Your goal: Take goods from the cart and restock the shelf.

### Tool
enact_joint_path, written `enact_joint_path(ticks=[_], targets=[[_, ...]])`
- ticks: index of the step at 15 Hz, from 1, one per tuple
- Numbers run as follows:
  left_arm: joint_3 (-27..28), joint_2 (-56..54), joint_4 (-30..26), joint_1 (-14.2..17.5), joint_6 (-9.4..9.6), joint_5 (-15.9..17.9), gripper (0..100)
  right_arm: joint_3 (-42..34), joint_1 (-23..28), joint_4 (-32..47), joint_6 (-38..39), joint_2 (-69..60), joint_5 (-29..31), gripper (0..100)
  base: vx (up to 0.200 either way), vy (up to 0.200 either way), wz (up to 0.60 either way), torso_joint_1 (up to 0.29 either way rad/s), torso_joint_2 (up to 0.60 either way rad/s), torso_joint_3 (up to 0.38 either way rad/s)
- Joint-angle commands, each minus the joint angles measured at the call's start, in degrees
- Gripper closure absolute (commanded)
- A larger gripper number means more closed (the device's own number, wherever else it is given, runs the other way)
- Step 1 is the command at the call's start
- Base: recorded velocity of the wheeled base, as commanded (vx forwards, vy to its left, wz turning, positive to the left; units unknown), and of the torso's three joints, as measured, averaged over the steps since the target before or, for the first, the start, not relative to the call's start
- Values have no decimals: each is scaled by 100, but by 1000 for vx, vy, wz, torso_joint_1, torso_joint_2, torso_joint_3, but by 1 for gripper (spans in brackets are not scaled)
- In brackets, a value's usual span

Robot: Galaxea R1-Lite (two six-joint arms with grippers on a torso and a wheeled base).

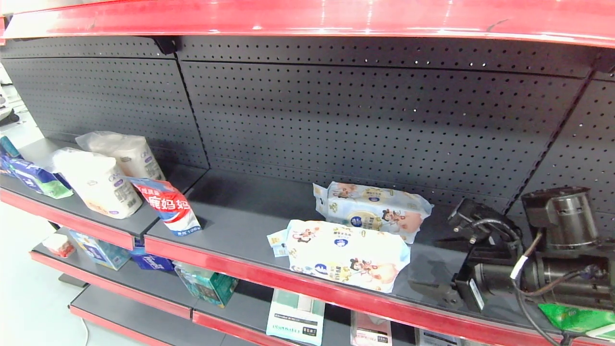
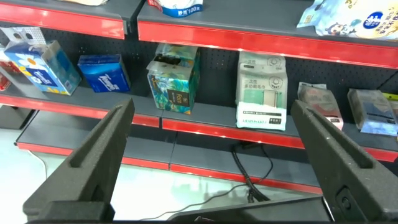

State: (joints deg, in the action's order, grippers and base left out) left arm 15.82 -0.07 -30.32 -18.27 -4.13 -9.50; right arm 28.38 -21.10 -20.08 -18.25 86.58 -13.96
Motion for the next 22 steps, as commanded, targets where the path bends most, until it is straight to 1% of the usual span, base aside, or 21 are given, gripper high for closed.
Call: enact_joint_path(ticks=[1,2,4,5,6,7,10,11,15,17,21,22], targets=[[0,7,0,-1,-9,53,0,-570,106,4,85,-915,517,0,0,0,0,0,0,0],[0,7,0,-1,-9,123,0,-799,150,39,164,-1389,781,0,0,0,0,0,0,0],[0,7,0,-1,-9,141,0,-1063,475,39,155,-1697,1044,0,0,0,0,0,0,0],[0,7,0,-1,-9,141,0,-1107,607,39,137,-1802,1053,0,0,0,0,0,0,0],[0,7,0,-1,-26,141,0,-1115,924,39,93,-1908,1053,0,0,0,0,0,0,0],[0,7,0,-1,-35,141,0,-1063,1108,39,23,-1952,1053,0,0,0,0,0,0,0],[0,7,0,-1,-79,141,0,-1027,1504,39,-47,-2040,1053,0,0,0,0,0,0,0],[8,7,0,-1,-105,141,0,-1063,1565,39,-91,-2048,1053,0,0,0,0,0,0,0],[0,7,0,-1,-114,141,0,-1133,1662,48,-153,-2136,1053,0,0,0,-600,2,4,2],[8,7,0,-1,-237,141,0,-1159,1662,48,-223,-2136,1062,0,0,0,-600,5,5,0],[8,7,-9,-1,-246,141,0,-1159,1697,48,-223,-2207,1062,0,0,0,-600,-1,2,4],[8,7,-9,-1,-246,141,0,-1177,1688,39,-223,-2330,1053,0,0,0,0,0,0,0]])
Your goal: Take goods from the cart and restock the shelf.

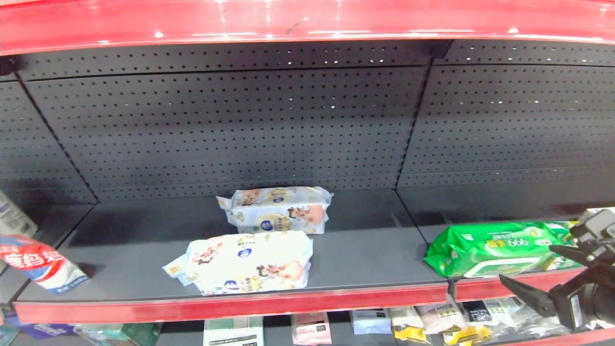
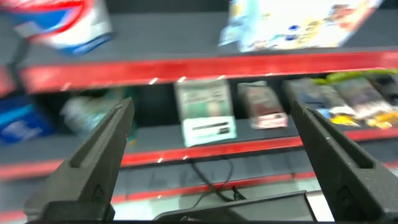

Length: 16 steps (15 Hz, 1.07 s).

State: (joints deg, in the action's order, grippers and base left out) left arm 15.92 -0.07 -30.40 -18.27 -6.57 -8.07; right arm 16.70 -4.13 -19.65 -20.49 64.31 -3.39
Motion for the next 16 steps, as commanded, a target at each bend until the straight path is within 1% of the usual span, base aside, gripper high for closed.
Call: enact_joint_path(ticks=[1,2,3,4,5,6,7,9,12,13,14,15,16], targets=[[-10,7,-1,-1,15,-2,0,-44,0,-4,10,-296,-13,0,0,0,0,0,0,0],[-10,7,-1,-1,42,-2,0,-150,18,-4,63,-568,5,0,0,0,0,0,0,0],[-1,7,8,-27,59,7,0,-246,158,-4,107,-814,5,0,0,0,0,0,0,0],[-10,7,-1,-115,200,7,0,-404,413,-12,265,-1131,-39,0,0,0,0,0,0,0],[-1,7,8,-229,314,42,0,-563,528,-12,485,-1517,-57,0,0,0,0,0,0,0],[-10,7,8,-326,376,148,0,-677,484,5,792,-2098,-109,0,0,0,0,0,0,0],[-10,7,17,-335,367,201,0,-765,475,14,898,-2642,-197,0,0,0,0,0,0,0],[-10,7,70,-335,376,227,0,-985,448,102,933,-3337,-285,0,0,0,0,0,0,0],[-1,412,957,-335,235,245,0,-1494,440,866,977,-4980,-311,0,0,0,0,0,0,0],[16,640,1256,-344,226,245,0,-1609,422,1209,1153,-5481,-320,0,0,0,0,0,0,0],[51,957,1590,-335,226,245,0,-1609,378,1781,1434,-6149,-399,0,0,0,0,0,0,0],[87,1211,1836,-344,218,245,0,-1459,387,2141,1636,-6387,-461,0,0,0,0,0,0,0],[175,1730,2223,-335,218,236,0,-1468,404,2097,1715,-6422,-373,0,0,0,0,0,0,0]])
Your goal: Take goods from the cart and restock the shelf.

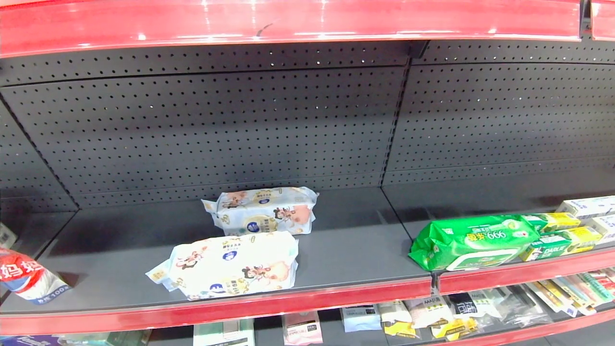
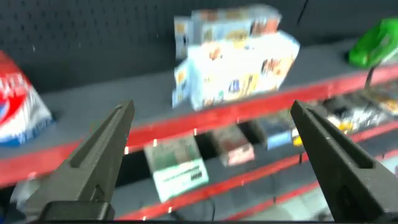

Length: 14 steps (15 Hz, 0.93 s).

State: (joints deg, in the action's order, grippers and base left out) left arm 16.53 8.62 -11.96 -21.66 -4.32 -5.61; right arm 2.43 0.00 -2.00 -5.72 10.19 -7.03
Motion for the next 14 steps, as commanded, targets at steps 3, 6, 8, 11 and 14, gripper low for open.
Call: enact_joint_path(ticks=[3,6,8,11,14], targets=[[324,2021,1257,4,-8,-11,0,-120,-18,112,185,-1010,273,0,0,0,0,0,0,0],[351,3164,2356,4,-25,-11,0,-216,-18,-178,475,-1019,589,0,0,0,0,0,0,0],[360,3550,2699,4,-25,-11,0,-243,-18,-116,422,-1019,484,0,0,0,0,0,0,0],[272,3893,2945,4,-25,25,0,-234,-18,226,572,-1019,563,0,0,0,0,0,0,0],[474,4359,3015,13,-34,183,0,-243,-18,209,572,-1019,572,0,0,0,0,0,0,0]])
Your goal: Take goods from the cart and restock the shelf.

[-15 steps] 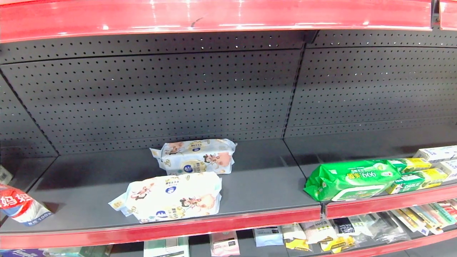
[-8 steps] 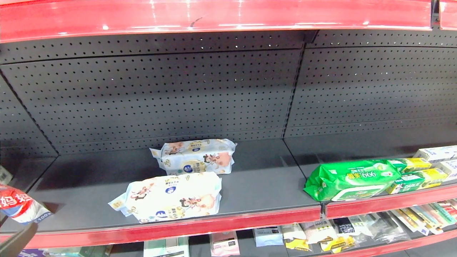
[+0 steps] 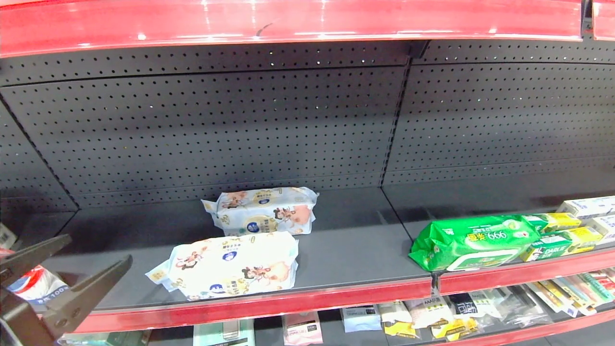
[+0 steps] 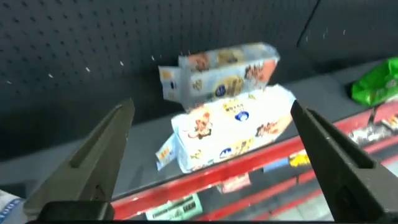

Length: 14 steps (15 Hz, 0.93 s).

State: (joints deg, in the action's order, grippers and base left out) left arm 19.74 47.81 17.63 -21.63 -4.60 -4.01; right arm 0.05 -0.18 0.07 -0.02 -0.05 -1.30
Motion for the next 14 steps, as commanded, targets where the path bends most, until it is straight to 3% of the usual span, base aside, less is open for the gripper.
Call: enact_joint_path(ticks=[1,2,3,12,14], targets=[[294,554,74,9,-15,32,0,-5,1,1,2,5,-1,0,0,0,0,0,0,0],[294,554,74,9,-15,32,0,-5,1,1,2,5,-1,0,0,0,0,0,0,0],[443,870,74,36,-173,32,0,-5,1,1,2,5,-1,0,0,0,0,0,0,0],[698,1811,39,36,-173,23,0,-5,1,1,2,5,-1,0,0,0,0,0,0,0],[725,1916,-66,185,-182,-12,0,-5,1,1,2,5,-1,0,0,0,0,0,0,0]])
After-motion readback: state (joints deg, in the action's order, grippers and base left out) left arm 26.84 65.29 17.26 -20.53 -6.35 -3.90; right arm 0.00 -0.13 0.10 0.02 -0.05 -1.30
